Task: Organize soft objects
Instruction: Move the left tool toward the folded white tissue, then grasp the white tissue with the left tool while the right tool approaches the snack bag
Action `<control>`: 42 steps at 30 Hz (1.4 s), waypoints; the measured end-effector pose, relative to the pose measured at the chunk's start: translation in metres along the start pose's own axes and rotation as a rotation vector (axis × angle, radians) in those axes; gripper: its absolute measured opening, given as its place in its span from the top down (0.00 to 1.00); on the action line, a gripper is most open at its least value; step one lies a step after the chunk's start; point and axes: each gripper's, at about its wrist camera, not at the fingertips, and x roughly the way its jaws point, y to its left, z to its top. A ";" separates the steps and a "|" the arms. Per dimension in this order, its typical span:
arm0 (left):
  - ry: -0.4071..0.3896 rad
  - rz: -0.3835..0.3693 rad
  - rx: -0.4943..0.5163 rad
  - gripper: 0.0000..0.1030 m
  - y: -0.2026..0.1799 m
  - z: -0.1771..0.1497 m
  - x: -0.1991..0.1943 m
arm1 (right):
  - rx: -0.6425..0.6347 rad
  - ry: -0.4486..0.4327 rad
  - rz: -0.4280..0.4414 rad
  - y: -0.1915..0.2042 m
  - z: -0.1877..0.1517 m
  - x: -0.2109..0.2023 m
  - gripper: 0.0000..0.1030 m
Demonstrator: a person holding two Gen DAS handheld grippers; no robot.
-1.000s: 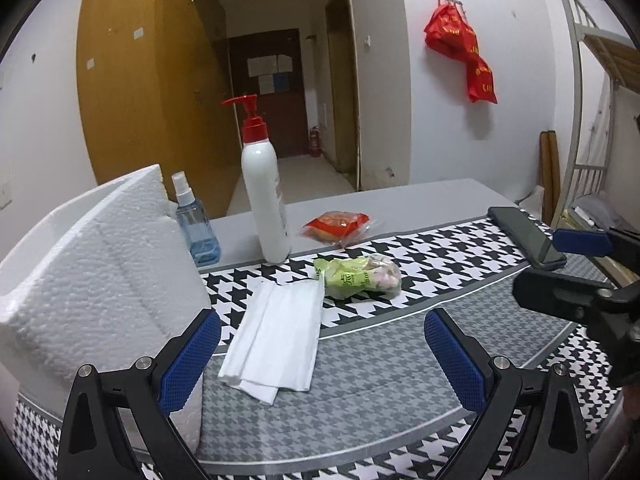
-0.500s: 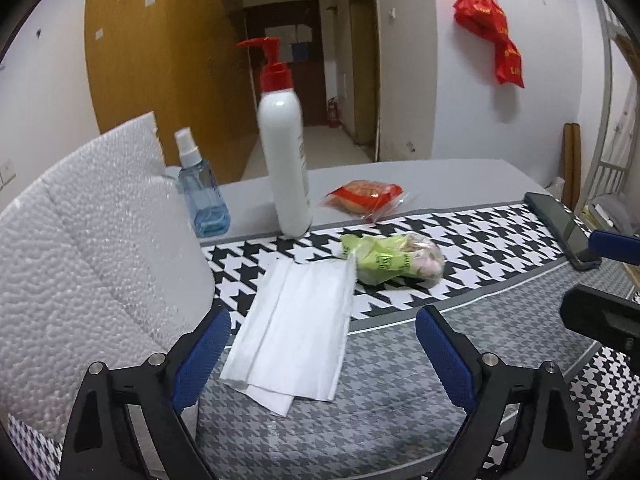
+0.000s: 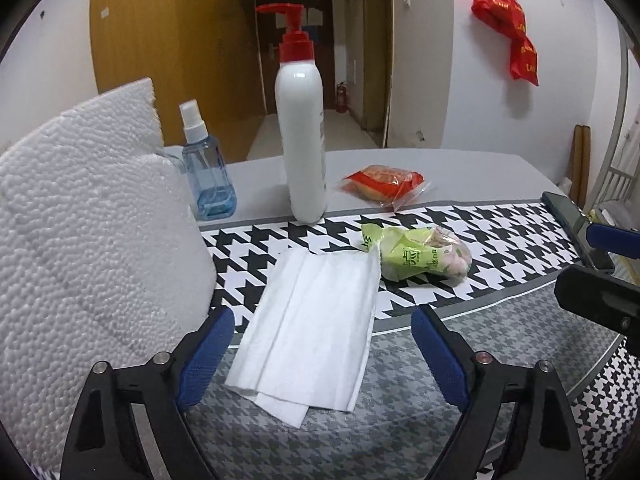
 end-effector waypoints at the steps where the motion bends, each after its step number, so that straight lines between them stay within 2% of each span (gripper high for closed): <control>1: 0.008 -0.001 -0.004 0.15 0.001 0.001 0.003 | -0.004 0.000 0.000 0.001 0.001 0.001 0.01; 5: 0.040 -0.005 -0.017 0.17 0.005 0.001 0.013 | -0.017 0.008 0.001 0.005 0.004 0.009 0.01; 12: 0.082 -0.013 0.000 0.33 0.005 -0.002 0.024 | -0.040 0.025 -0.011 0.009 0.006 0.022 0.01; 26: 0.121 -0.003 0.014 0.49 0.011 -0.003 0.034 | -0.113 -0.001 -0.008 0.016 0.019 0.036 0.01; 31: 0.123 -0.041 0.024 0.64 0.011 -0.002 0.034 | -0.137 0.005 -0.022 0.018 0.021 0.045 0.01; 36: 0.116 -0.032 0.011 0.89 0.019 -0.001 0.035 | -0.162 0.012 -0.027 0.022 0.023 0.054 0.01; 42: 0.113 -0.055 0.011 0.90 0.024 -0.004 0.027 | -0.156 0.032 -0.019 0.022 0.025 0.068 0.01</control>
